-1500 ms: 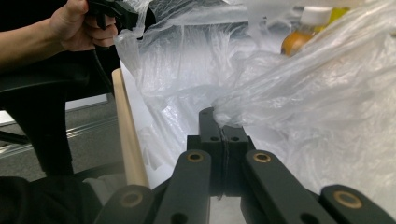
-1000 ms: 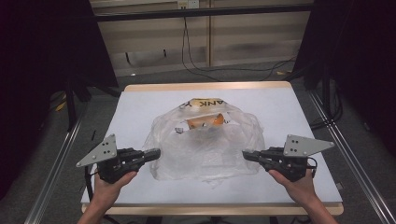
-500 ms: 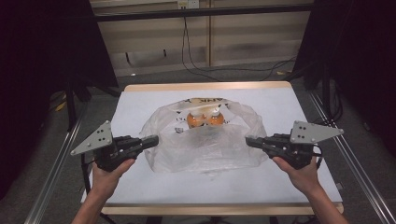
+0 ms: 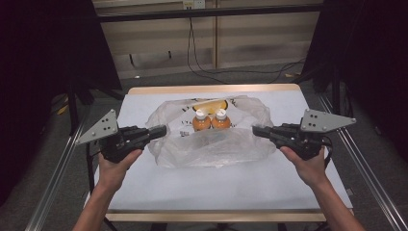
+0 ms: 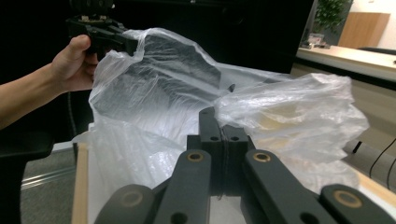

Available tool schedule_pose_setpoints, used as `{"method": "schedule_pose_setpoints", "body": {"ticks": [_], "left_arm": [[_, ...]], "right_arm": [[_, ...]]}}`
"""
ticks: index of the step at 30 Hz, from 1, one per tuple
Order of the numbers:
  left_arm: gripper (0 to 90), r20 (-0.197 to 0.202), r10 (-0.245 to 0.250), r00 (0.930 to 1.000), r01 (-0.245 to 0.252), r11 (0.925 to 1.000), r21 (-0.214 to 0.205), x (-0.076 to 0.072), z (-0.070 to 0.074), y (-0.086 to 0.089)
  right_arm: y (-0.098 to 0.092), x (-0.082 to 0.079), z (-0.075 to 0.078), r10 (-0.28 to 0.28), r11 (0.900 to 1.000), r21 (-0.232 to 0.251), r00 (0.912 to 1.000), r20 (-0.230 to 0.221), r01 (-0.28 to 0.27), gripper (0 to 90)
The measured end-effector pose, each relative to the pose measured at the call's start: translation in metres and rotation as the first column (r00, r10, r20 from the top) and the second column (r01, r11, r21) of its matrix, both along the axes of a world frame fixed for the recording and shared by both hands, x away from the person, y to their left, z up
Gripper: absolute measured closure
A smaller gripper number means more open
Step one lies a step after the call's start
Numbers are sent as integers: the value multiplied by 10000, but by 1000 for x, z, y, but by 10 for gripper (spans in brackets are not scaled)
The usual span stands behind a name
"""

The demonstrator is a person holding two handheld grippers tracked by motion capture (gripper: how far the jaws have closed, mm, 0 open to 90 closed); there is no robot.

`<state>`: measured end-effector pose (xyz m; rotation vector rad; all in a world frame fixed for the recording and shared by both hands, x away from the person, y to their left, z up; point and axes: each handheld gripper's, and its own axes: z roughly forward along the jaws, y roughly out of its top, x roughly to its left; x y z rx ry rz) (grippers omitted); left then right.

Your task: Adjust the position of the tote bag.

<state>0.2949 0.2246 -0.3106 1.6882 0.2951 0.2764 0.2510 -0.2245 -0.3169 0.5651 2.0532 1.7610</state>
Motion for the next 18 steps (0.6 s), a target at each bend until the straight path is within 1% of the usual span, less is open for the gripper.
{"method": "schedule_pose_setpoints", "body": {"ticks": [1, 2, 3, 4, 5, 7, 8, 11, 12, 13, 15, 16, 18], "left_arm": [[891, -44, -44, 10000, 44, 10000, -44, 2, 1, 0], [891, -80, -49, 10000, 48, 9999, -161, 4, 2, 0], [892, -96, 50, 9999, -52, 9998, -176, 5, 4, 0], [891, -22, 15, 10000, -15, 10000, -56, 6, 5, 1], [891, -36, 9, 10000, -9, 9999, -171, 8, 6, 0], [892, -28, 96, 9999, -97, 9999, -123, 10, 7, -1], [892, 20, 142, 9999, -142, 9999, -33, 12, 8, -1], [892, -5, 271, 9996, -271, 9996, -25, 17, 10, -1], [892, -43, 330, 9994, -330, 9994, -107, 19, 11, -1], [892, -1, 375, 9993, -375, 9993, 1, 21, 12, 0], [892, -67, 432, 9990, -433, 9991, -18, 24, 13, 2], [892, -61, 431, 9991, -431, 9991, -9, 25, 14, 3], [893, -39, 526, 9986, -526, 9986, -65, 26, 15, 3]], "right_arm": [[-1, 1, 1, -76, 10000, 23, 10000, -1, 76, 900], [-2, 4, 3, 17, 9999, 114, 10000, 28, -18, 900], [-2, 6, 5, 21, 9999, 169, 10000, -36, -20, 900], [-3, 9, 7, -47, 9998, 211, 10000, 3, 47, 900], [-4, 11, 8, -115, 9997, 209, 9999, 6, 114, 900], [-3, 15, 11, -182, 9996, 193, 9998, 45, 181, 900], [-3, 17, 13, -165, 9996, 217, 9998, 72, 164, 900], [-2, 22, 18, -240, 9995, 207, 9996, 153, 237, 900], [-2, 23, 20, -296, 9994, 189, 9994, 152, 293, 900], [-2, 25, 21, -333, 9992, 224, 9993, 178, 329, 900], [-3, 28, 24, -433, 9989, 199, 9989, 197, 429, 900], [-4, 29, 25, -456, 9987, 259, 9987, 209, 450, 900], [-5, 30, 27, -515, 9985, 210, 9984, 212, 511, 900]]}}
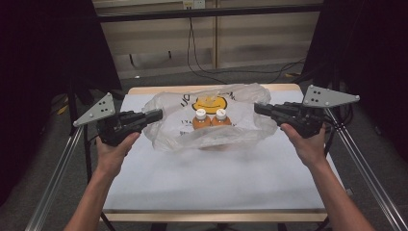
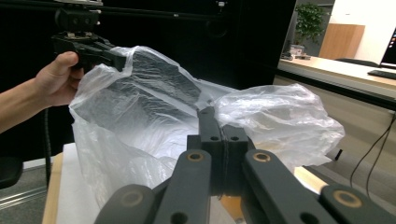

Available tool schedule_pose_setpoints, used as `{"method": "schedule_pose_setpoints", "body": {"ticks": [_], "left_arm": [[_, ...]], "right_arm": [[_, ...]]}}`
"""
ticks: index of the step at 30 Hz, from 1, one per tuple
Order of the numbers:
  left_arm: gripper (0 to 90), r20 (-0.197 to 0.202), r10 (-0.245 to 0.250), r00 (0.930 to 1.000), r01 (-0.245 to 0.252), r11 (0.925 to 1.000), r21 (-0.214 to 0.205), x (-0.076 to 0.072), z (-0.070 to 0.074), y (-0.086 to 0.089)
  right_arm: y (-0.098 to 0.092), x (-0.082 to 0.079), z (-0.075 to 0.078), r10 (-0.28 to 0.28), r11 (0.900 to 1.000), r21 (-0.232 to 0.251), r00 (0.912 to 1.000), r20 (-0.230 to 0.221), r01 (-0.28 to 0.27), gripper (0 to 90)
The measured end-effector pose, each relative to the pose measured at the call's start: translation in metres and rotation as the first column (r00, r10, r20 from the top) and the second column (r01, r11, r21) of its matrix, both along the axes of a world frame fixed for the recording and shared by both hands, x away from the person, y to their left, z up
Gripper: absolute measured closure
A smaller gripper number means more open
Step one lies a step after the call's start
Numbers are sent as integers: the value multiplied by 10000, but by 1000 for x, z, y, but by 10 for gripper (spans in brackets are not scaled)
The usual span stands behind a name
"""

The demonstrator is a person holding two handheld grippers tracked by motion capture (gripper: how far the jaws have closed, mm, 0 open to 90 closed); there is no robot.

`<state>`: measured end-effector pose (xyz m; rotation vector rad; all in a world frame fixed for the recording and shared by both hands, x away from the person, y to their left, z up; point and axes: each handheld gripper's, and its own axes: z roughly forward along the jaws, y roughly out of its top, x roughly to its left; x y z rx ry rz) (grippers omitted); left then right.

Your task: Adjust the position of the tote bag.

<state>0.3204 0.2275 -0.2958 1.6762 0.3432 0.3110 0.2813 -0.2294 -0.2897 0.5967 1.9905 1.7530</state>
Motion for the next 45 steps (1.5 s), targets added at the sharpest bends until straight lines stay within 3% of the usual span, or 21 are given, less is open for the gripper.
{"method": "schedule_pose_setpoints", "body": {"ticks": [12, 16, 18, 27, 29, 32, 37, 45], "left_arm": [[893, 110, 273, 9996, -274, 9996, 56, 19, 13, 2], [894, -116, 534, 9985, -535, 9985, -65, 28, 12, 4], [894, -79, 646, 9979, -645, 9979, 60, 32, 12, 6], [896, -146, 1326, 9911, -1327, 9911, -114, 54, 18, 13], [897, -294, 1284, 9913, -1293, 9911, -301, 56, 17, 15], [897, -273, 1463, 9889, -1467, 9890, -164, 58, 15, 17], [898, -511, 1897, 9805, -1908, 9815, -173, 69, 13, 25], [899, -708, 2268, 9714, -2278, 9737, -63, 74, 4, 37]], "right_arm": [[-6, 16, 10, -511, 9986, 157, 9987, 27, 510, 900], [-10, 24, 11, -726, 9970, 250, 9974, -12, 727, 900], [-12, 27, 11, -834, 9963, 219, 9965, -11, 834, 900], [-24, 46, 24, -1517, 9881, 237, 9884, -46, 1518, 900], [-26, 49, 25, -1660, 9858, 221, 9861, -99, 1662, 900], [-31, 55, 24, -1942, 9807, 171, 9807, -222, 1945, 900], [-44, 64, 21, -2443, 9690, 267, 9686, -469, 2457, 900], [-55, 64, 15, -2928, 9560, 28, 9548, -517, 2933, 900]]}}
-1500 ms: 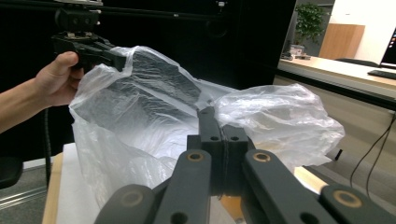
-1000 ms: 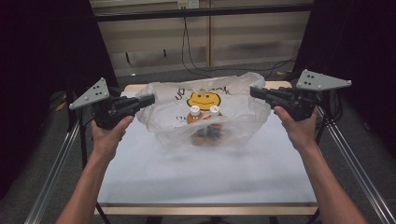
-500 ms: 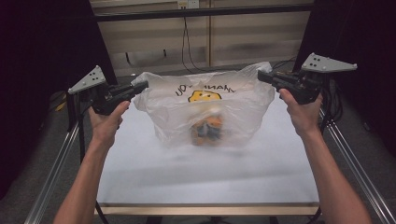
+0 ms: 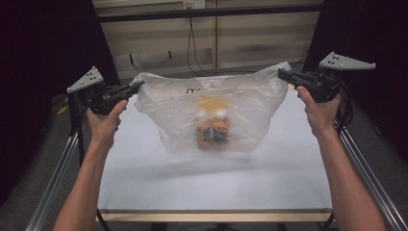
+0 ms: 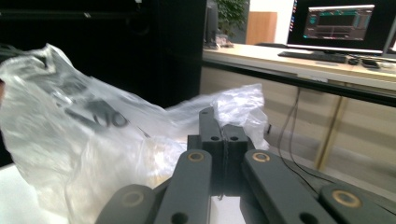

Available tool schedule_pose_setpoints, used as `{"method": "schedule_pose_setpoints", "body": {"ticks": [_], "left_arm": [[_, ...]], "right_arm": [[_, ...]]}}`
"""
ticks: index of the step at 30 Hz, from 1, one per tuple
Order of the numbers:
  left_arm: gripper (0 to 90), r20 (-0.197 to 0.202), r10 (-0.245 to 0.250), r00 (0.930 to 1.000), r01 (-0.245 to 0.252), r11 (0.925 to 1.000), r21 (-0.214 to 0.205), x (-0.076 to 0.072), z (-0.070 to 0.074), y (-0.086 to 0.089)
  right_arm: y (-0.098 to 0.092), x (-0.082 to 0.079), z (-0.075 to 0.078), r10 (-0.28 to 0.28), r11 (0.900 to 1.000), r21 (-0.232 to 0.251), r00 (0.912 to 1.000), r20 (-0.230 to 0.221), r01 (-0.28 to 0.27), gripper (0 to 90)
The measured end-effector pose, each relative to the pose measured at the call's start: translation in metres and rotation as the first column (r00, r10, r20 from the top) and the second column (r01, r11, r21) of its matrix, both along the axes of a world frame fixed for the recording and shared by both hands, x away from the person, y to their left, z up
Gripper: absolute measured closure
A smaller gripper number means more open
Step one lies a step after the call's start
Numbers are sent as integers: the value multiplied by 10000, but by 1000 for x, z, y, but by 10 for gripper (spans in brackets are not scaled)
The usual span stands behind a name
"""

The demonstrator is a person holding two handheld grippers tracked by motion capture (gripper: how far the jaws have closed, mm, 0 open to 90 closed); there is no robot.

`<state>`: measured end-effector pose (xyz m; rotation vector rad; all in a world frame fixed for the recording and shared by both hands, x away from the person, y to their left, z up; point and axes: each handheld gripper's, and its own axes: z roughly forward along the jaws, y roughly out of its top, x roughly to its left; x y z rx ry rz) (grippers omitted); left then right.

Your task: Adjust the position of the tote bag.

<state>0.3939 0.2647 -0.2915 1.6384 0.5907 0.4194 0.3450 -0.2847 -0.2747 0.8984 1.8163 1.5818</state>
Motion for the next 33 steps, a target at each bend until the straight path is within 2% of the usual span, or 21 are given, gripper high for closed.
{"method": "schedule_pose_setpoints", "body": {"ticks": [4, 5, 8, 12, 13, 14, 15, 16, 17, 19, 20, 22, 24, 29, 31, 33], "left_arm": [[899, -164, -9, 9999, 8, 10000, -91, -2, -10, 8], [899, -146, 64, 9999, -62, 9999, 122, -4, -12, 7], [899, -209, 69, 9998, -64, 9996, 261, -5, -16, 7], [900, -486, 295, 9984, -276, 9989, 385, -2, -27, 14], [899, -464, 544, 9974, -520, 9973, 513, -3, -30, 13], [899, -501, 317, 9982, -299, 9989, 372, -3, -33, 13], [900, -566, 320, 9979, -299, 9989, 367, -3, -35, 12], [899, -573, 287, 9979, -272, 9993, 269, -3, -37, 11], [900, -584, 347, 9977, -323, 9986, 420, -2, -38, 12], [900, -703, 360, 9969, -335, 9988, 364, 0, -43, 14], [900, -767, 508, 9958, -472, 9977, 480, 1, -44, 16], [900, -938, 396, 9948, -360, 9986, 400, 3, -47, 15], [900, -860, 303, 9958, -244, 9973, 688, 4, -49, 12], [900, -974, 312, 9948, -212, 9946, 1021, 7, -55, 7], [900, -1034, 450, 9936, -297, 9889, 1457, 7, -59, 3], [900, -1097, 410, 9931, -235, 9874, 1568, 8, -63, 1]], "right_arm": [[-2, -2, -12, -138, 9998, -168, 9996, -236, 134, 900], [-2, -3, -15, -134, 9998, -114, 9995, -277, 131, 900], [-1, -5, -20, -192, 9996, -232, 9993, -311, 184, 900], [-2, -7, -29, -156, 9993, -346, 9992, -381, 142, 900], [-2, -7, -31, -214, 9990, -393, 9989, -422, 197, 900], [-2, -6, -34, -348, 9984, -460, 9981, -507, 325, 900], [-2, -5, -37, -369, 9979, -557, 9976, -578, 336, 900], [-3, -4, -41, -363, 9981, -513, 9970, -686, 328, 900], [-3, -4, -43, -416, 9981, -484, 9967, -693, 383, 900], [-6, -3, -48, -393, 9990, -233, 9964, -756, 376, 900], [-7, -3, -49, -464, 9986, -276, 9958, -794, 443, 900], [-9, -2, -55, -347, 9993, -191, 9954, -889, 331, 900], [-9, -3, -58, -519, 9981, -380, 9948, -877, 488, 900], [-12, -3, -71, -439, 9989, -231, 9941, -993, 418, 900], [-15, -3, -77, -486, 9988, -156, 9928, -1099, 472, 900], [-15, -3, -81, -567, 9982, -267, 9914, -1177, 540, 900]]}}
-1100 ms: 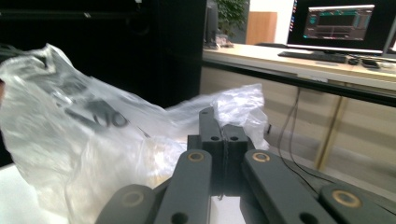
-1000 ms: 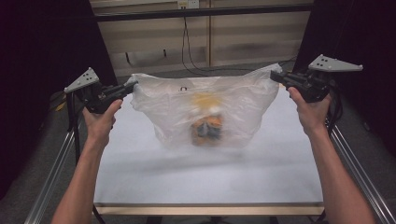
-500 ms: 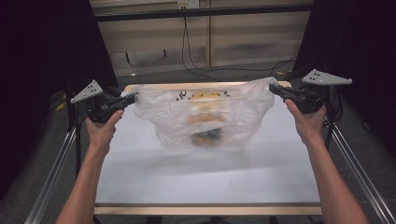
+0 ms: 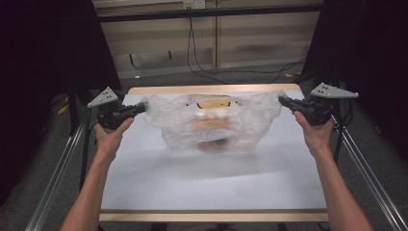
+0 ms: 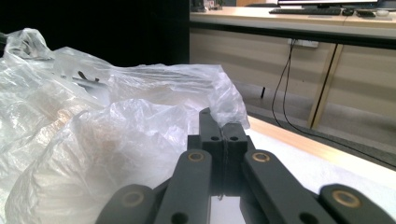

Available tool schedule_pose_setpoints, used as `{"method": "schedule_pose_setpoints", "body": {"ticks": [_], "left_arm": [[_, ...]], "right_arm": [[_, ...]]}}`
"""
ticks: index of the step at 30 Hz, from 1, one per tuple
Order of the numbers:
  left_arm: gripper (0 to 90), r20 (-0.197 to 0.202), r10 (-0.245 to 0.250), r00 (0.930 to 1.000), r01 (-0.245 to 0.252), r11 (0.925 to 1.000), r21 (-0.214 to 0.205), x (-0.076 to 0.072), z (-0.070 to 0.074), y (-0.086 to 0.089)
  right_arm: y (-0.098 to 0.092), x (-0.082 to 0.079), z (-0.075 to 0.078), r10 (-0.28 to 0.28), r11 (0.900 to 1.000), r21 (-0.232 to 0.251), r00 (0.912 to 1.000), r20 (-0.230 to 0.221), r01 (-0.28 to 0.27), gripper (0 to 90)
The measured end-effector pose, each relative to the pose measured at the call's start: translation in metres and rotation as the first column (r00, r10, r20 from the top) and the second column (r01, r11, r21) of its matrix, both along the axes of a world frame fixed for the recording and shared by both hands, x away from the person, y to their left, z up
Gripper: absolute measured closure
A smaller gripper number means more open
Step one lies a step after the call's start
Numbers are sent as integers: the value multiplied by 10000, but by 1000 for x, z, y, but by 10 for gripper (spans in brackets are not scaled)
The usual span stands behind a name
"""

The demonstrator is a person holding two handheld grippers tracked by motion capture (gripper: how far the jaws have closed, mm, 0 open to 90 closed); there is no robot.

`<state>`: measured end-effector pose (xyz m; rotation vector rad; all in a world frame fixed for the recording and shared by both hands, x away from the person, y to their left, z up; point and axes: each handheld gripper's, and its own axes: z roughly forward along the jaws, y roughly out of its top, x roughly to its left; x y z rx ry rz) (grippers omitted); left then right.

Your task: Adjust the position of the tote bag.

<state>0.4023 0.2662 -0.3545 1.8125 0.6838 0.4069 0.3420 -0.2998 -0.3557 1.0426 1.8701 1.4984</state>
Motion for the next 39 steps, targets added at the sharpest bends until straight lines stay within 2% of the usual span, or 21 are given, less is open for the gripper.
{"method": "schedule_pose_setpoints", "body": {"ticks": [2, 3, 4, 6, 8, 11, 12, 17, 20, 21, 24, 29, 30, 32, 33, 36, 38, 39], "left_arm": [[900, -78, -5, 10000, 4, 10000, -81, 1, -4, 0], [900, -151, 161, 9998, -160, 9999, 9, 1, -7, 0], [900, -201, 49, 9998, -49, 10000, -27, 2, -10, 0], [900, -239, 148, 9996, -146, 9999, 84, 3, -15, 1], [900, -273, 81, 9996, -86, 9998, -189, 5, -19, 2], [900, -385, 218, 9990, -214, 9997, 106, 6, -24, 1], [900, -440, 102, 9990, -100, 9999, 49, 8, -28, 0], [900, -558, 268, 9981, -259, 9995, 171, 10, -34, -1], [900, -610, 156, 9980, -145, 9997, 187, 13, -36, -2], [900, -665, 178, 9976, -153, 9991, 389, 14, -38, -2], [900, -771, 20, 9970, 17, 9988, 481, 13, -42, -3], [900, -886, 18, 9961, 29, 9986, 524, 13, -49, -4], [900, -839, 52, 9965, 1, 9980, 632, 12, -49, -4], [900, -897, -16, 9960, 61, 9987, 503, 12, -51, -3], [900, -873, 20, 9962, 32, 9982, 597, 11, -51, -2], [900, -770, -96, 9970, 145, 9978, 643, 7, -54, -2], [900, -698, 102, 9975, -44, 9965, 833, 5, -57, -3], [900, -733, 102, 9973, -47, 9971, 756, 4, -59, -2]], "right_arm": [[0, 0, -4, 16, 10000, 81, 10000, -36, -16, 900], [1, 1, -5, 52, 10000, 83, 10000, -72, -51, 900], [1, 1, -7, 37, 10000, 26, 9999, -115, -37, 900], [2, 2, -11, 12, 10000, -58, 9998, -214, -13, 900], [2, 3, -15, -50, 9999, -109, 9997, -240, 48, 900], [2, 6, -21, -84, 9999, -85, 9993, -354, 81, 900], [2, 7, -22, -56, 9999, -153, 9993, -371, 50, 900], [4, 8, -28, -29, 9996, -269, 9987, -506, 15, 900], [5, 11, -29, -117, 9994, -329, 9985, -533, 99, 900], [5, 11, -30, -109, 9994, -319, 9984, -559, 91, 900], [6, 11, -35, -71, 9990, -446, 9974, -719, 38, 900], [6, 10, -44, -6, 9974, -722, 9948, -1019, -68, 900], [7, 9, -45, 73, 9966, -803, 9943, -1059, -159, 900], [9, 8, -46, 89, 9953, -952, 9940, -1087, -194, 900], [9, 7, -46, 145, 9942, -1043, 9938, -1105, -261, 900], [8, 4, -46, 233, 9936, -1071, 9935, -1118, -354, 900], [7, 2, -47, 230, 9928, -1142, 9933, -1136, -361, 900], [7, 2, -49, 146, 9918, -1247, 9928, -1185, -294, 900]]}}
